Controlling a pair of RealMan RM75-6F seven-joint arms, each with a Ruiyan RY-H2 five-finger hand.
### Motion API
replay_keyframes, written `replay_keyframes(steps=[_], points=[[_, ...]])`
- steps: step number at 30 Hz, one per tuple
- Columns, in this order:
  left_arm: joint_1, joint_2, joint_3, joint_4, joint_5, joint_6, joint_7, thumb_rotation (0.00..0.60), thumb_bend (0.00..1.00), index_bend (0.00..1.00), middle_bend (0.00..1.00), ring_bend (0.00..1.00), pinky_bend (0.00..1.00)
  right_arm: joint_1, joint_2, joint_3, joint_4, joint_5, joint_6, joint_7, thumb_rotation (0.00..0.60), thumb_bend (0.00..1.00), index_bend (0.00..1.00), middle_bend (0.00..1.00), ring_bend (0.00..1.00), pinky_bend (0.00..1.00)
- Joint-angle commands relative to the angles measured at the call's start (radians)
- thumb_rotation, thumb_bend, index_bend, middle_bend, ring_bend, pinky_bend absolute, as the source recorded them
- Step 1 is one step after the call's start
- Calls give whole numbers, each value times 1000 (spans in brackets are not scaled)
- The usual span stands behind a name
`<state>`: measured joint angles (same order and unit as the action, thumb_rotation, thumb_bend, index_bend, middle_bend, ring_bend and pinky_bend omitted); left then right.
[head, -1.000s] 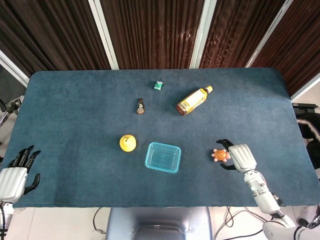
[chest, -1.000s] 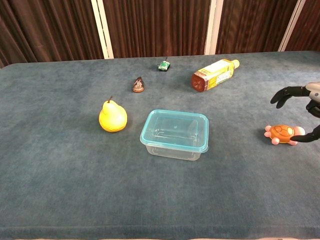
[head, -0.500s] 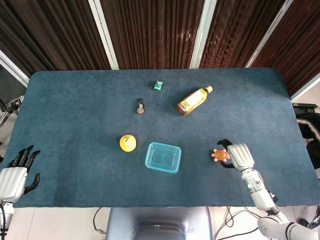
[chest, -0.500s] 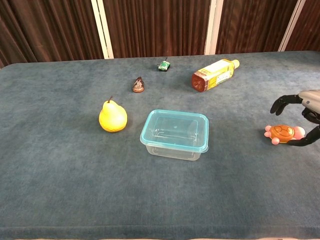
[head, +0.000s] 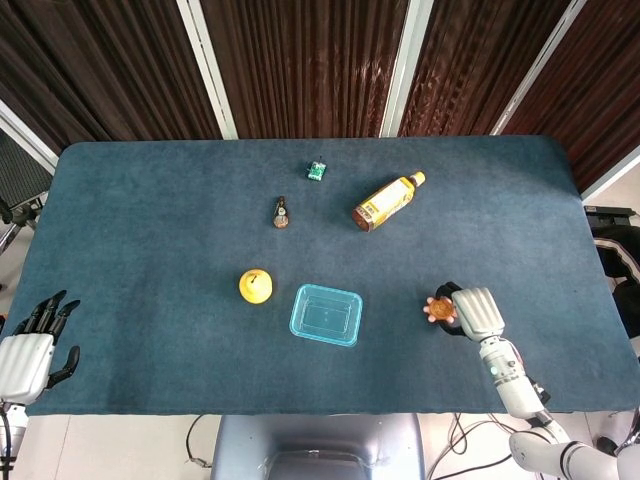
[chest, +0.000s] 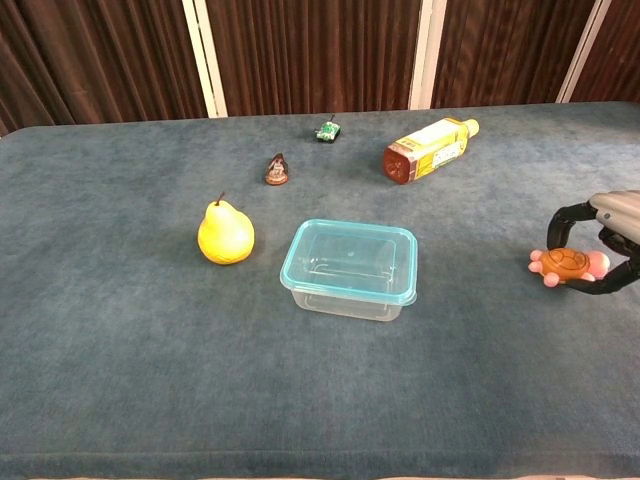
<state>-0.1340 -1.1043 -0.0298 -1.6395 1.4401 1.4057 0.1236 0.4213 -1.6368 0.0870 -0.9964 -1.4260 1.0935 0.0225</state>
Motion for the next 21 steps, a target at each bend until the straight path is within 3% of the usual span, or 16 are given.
replay_keyframes(steps=[1,6,10,21], points=[[1,0,-1,0,0,1,-1,600,468,134,0,76,274,0,-9,0,18,7,-5,2,600,465,593,531,1000,1000],[1,0,-2,0,-1,1,-2,600,467,134,0,76,274,-1,-22,0,44,11,-3,7,600,808,733,596,1000,1000],[1,0,-3,1,-3,1,-2,600,468,134,0,76,274,-4,-33,0,66,2,21,18,600,985,831,667,1000,1000],[0,0,-3,-2,-6,-4,3,600,467,134,0,76,274,-19,-55,-11,107,-41,105,58,600,1000,883,730,1000,1000]])
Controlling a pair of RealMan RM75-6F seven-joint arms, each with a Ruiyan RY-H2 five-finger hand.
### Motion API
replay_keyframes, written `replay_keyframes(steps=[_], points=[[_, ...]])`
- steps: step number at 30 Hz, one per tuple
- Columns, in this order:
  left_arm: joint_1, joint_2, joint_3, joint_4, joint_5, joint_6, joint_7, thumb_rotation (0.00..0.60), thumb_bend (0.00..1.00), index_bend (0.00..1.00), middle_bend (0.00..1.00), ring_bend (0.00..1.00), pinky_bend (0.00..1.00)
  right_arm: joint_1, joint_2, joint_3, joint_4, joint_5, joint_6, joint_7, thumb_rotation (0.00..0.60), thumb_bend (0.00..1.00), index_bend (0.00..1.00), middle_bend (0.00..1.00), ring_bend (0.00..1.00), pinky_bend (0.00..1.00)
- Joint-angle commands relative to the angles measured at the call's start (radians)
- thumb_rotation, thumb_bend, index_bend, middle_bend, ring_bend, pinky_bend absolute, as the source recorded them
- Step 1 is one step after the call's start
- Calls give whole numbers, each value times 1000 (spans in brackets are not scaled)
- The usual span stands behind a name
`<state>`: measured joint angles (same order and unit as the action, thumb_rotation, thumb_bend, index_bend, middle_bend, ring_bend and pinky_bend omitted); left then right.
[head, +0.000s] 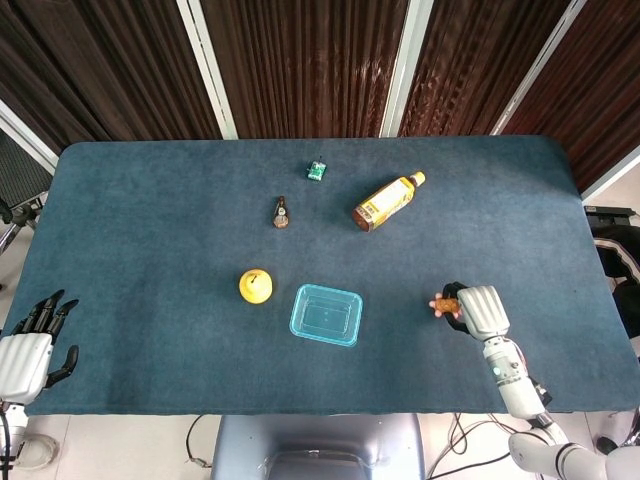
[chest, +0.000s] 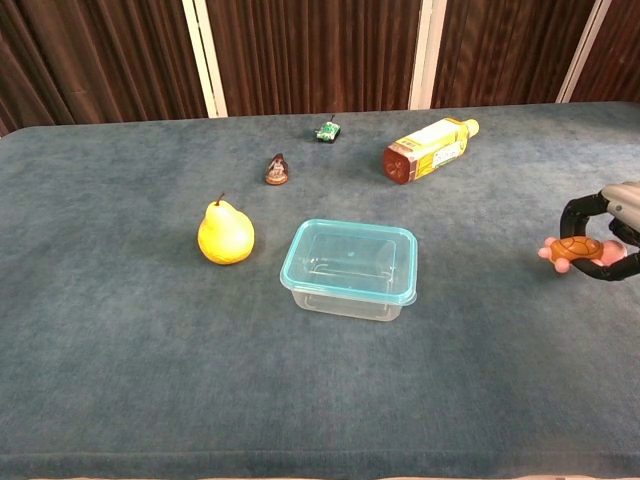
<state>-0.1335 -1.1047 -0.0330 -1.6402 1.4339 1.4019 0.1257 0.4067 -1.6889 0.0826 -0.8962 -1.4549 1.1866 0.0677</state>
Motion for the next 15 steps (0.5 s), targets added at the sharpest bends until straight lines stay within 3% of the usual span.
replay_keyframes(steps=[1,3,6,10,15], points=[[0,1,0,-1,0,-1,2,600,468,134,0,76,274,-4,-2,-9,9,-16,13,17,600,1000,883,730,1000,1000],[0,1,0,-2,-1,-2,2,600,468,134,0,76,274,-4,6,-16,8,-16,-3,20,600,1000,873,730,1000,1000],[0,1,0,-1,-2,-2,1,600,470,134,0,76,274,-3,44,-29,-45,-3,-56,23,600,941,704,671,1000,1000],[0,2,-2,-2,-6,-3,-1,600,469,134,0,76,274,-10,96,-30,-132,25,-89,-33,600,600,416,474,1000,1000],[0,4,-3,-2,-9,-6,-5,600,469,134,0,76,274,-26,166,-32,-257,57,-97,-126,600,235,194,350,1000,1000]])
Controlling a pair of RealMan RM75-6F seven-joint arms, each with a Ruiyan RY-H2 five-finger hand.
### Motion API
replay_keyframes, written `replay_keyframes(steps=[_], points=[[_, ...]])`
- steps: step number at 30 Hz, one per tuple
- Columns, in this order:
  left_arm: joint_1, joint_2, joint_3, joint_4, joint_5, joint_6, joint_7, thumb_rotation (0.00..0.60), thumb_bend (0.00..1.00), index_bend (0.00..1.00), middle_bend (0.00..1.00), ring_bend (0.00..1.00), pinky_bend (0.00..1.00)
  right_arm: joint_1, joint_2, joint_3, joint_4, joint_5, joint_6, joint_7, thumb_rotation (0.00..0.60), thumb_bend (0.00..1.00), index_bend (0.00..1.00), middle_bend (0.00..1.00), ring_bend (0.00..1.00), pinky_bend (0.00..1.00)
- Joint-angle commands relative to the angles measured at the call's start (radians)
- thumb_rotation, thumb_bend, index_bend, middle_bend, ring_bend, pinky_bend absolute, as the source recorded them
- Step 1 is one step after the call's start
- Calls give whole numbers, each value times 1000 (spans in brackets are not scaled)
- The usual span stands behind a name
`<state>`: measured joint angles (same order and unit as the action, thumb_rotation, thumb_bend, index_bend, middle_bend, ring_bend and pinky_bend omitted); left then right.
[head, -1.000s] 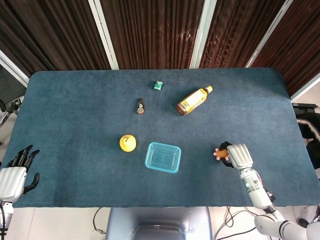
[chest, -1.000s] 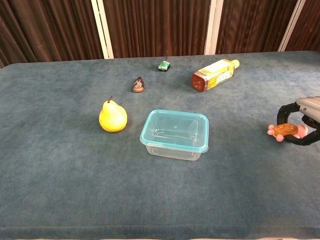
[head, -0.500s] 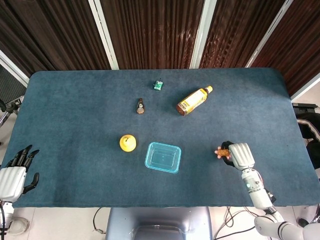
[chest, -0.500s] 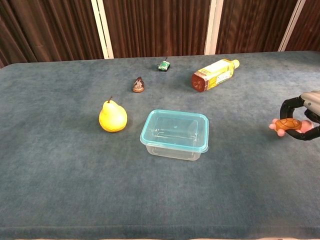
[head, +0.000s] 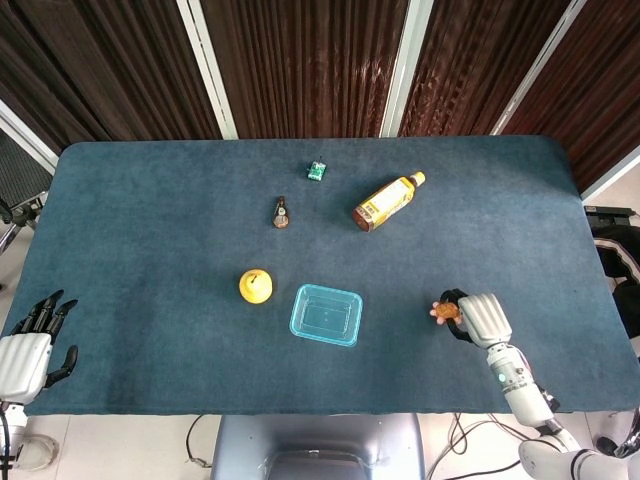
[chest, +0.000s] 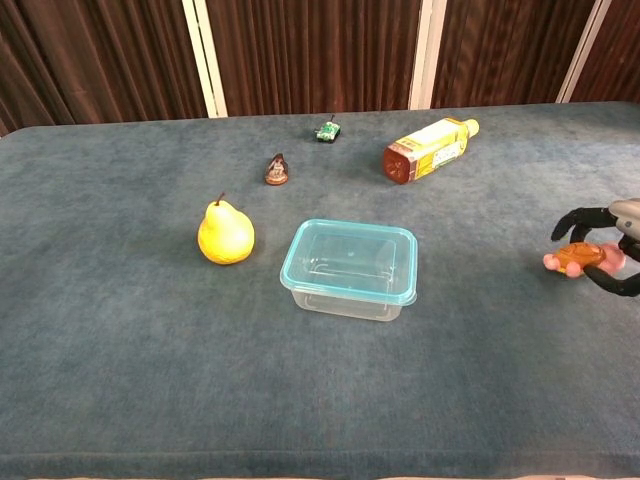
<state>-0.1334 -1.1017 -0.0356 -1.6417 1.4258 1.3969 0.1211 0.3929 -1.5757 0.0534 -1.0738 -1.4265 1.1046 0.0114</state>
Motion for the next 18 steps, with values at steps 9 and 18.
replay_keyframes(steps=[9,18], points=[[-2,2,0,-4,-5,-8,4,600,468,134,0,76,274,-24,124,25,-217,86,-5,-144,600,46,64,236,990,1000],[-5,2,1,-6,-12,-17,12,600,469,134,0,76,275,-3,127,37,-215,119,-68,-97,600,133,377,313,1000,1000]])
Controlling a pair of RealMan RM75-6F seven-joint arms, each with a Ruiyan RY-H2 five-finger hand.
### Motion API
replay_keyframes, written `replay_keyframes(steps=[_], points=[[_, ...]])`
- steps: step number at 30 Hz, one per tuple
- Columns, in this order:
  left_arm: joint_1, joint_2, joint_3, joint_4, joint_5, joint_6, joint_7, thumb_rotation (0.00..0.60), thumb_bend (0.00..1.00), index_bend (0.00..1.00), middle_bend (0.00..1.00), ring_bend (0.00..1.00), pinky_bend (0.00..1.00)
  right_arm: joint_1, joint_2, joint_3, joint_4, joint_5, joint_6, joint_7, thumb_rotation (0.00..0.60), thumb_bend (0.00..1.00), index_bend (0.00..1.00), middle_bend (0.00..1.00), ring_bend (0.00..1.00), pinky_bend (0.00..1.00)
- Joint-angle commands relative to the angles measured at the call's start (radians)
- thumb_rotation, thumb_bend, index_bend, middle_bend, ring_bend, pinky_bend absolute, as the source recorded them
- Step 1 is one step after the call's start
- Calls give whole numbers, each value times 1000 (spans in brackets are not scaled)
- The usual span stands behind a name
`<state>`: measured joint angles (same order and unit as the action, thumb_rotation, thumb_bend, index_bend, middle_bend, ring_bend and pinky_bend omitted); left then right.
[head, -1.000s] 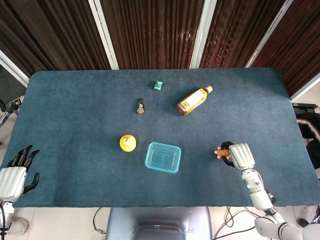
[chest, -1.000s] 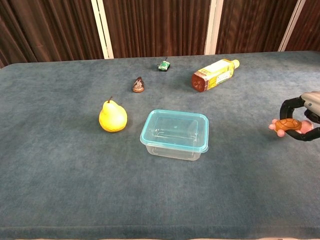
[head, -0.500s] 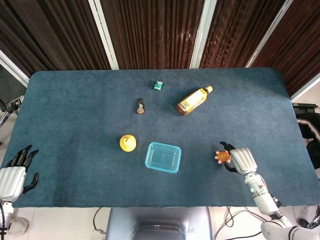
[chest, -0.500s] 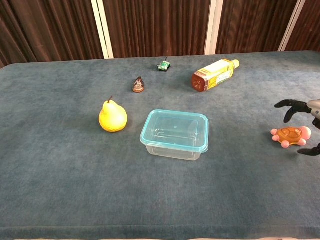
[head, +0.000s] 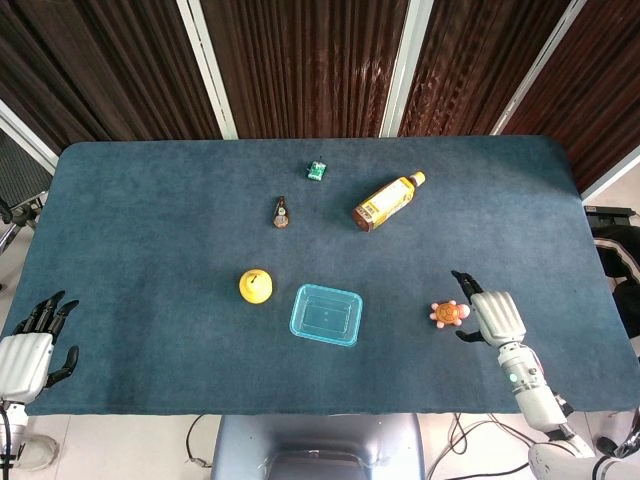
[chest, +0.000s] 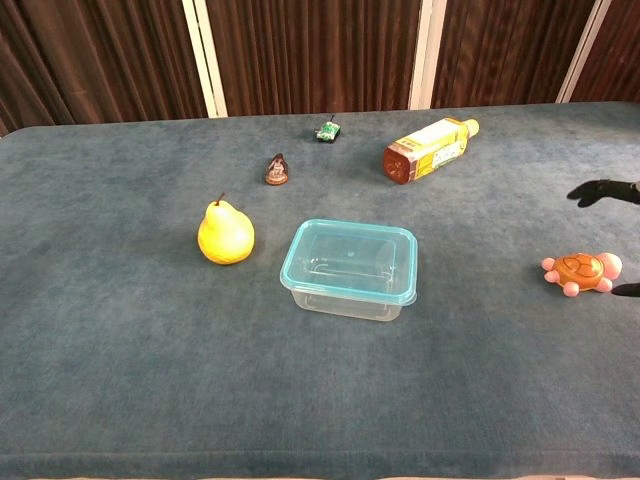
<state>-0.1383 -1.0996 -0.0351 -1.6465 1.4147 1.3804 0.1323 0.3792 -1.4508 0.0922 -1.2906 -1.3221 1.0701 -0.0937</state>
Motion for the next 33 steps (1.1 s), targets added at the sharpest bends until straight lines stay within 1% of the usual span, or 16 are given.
replay_keyframes(steps=[1,6,11,14,26,29,32,33], points=[[-1,1,0,-2,-1,-1,2,600,469,134,0,76,275,14,-2,-2,7,16,-40,11,600,133,383,324,1000,1000],[-1,2,0,-4,-3,-3,3,600,468,134,0,76,275,25,-33,-6,49,8,-55,37,600,135,454,378,1000,1000],[-1,2,1,-5,-4,-5,4,600,467,135,0,76,276,28,-68,-6,100,-13,-34,57,600,138,508,419,1000,1000],[-1,2,2,-6,-3,-5,7,600,467,135,0,77,276,29,-87,-5,132,-22,-22,69,600,175,526,432,1000,1000],[-1,1,0,-7,-8,-4,12,600,468,135,0,77,276,33,-140,-7,222,-36,-17,109,600,478,635,514,1000,1000],[0,2,1,-8,-7,-4,10,600,467,136,0,76,276,33,-151,-7,240,-39,-12,118,600,603,664,537,1000,1000],[0,3,1,-8,-7,-4,7,600,467,136,0,76,276,30,-166,-4,262,-52,13,138,600,826,741,595,1000,1000],[0,3,1,-8,-7,-4,7,600,468,136,0,76,276,29,-172,-4,271,-59,23,146,600,906,780,622,1000,1000]])
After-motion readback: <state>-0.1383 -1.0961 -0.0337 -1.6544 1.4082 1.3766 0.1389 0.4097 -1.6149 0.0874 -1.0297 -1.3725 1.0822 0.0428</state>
